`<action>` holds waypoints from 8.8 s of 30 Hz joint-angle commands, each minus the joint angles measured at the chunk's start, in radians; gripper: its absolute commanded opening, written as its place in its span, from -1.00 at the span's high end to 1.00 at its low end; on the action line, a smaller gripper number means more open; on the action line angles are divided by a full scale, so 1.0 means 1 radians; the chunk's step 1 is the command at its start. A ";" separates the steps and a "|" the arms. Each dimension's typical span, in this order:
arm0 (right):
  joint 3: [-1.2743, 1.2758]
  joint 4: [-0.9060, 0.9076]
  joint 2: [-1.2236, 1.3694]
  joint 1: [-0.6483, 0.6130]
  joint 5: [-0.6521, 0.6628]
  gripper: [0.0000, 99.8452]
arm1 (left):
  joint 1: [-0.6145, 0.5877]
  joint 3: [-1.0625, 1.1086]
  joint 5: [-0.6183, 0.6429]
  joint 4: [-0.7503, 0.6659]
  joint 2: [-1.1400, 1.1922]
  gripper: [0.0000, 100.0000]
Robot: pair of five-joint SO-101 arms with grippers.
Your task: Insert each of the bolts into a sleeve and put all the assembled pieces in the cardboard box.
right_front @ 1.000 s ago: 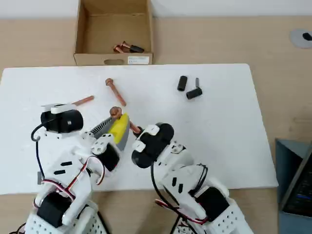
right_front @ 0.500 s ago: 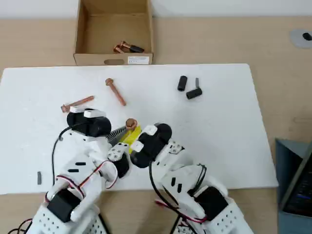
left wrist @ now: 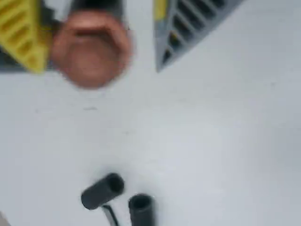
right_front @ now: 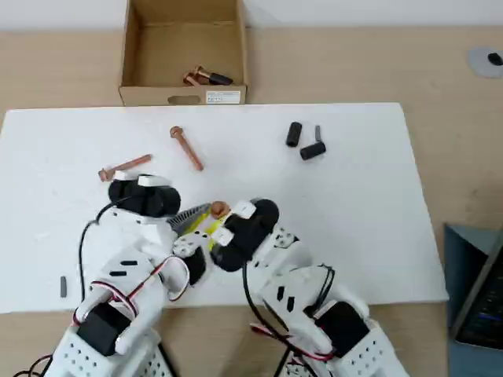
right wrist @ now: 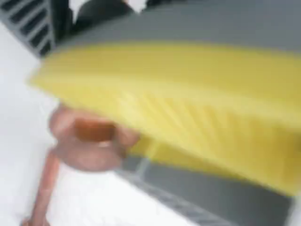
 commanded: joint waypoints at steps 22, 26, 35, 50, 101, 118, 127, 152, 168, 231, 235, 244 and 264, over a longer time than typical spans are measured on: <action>-0.025 -0.029 -0.110 0.012 0.005 0.98 | -0.336 -0.253 -0.011 0.086 -0.005 1.00; -0.010 -0.031 -0.110 0.018 -0.002 0.98 | -0.476 -0.133 -0.014 0.084 -0.005 1.00; -0.036 -0.025 -0.099 0.272 -0.060 0.98 | -0.592 0.176 -0.203 0.078 -0.005 1.00; -0.524 -0.295 0.687 0.321 -0.058 0.98 | -0.592 0.201 -0.219 0.080 -0.005 1.00; -2.849 -0.255 2.976 0.355 0.391 0.70 | -0.628 0.199 -0.180 0.086 -0.005 1.00; -2.879 -0.252 2.968 0.355 0.388 0.70 | -0.628 0.199 -0.180 0.086 -0.005 1.00; -3.157 -0.029 2.971 0.358 0.390 0.96 | -0.628 0.199 -0.180 0.086 -0.005 1.00; -3.197 0.611 2.463 0.364 0.301 0.98 | -0.628 0.199 -0.180 0.086 -0.005 1.00; -3.102 0.922 2.339 0.472 0.146 0.98 | -0.628 0.199 -0.180 0.086 -0.005 1.00; -2.583 0.717 2.766 0.591 -0.250 0.71 | -0.628 0.199 -0.180 0.086 -0.005 1.00; -2.583 0.717 2.790 0.593 -0.252 0.72 | -0.628 0.199 -0.180 0.086 -0.005 1.00; -2.586 0.718 2.792 0.591 -0.252 0.98 | -0.628 0.199 -0.180 0.086 -0.005 1.00; -2.915 0.922 2.513 0.519 -0.203 0.98 | -0.628 0.199 -0.180 0.086 -0.005 1.00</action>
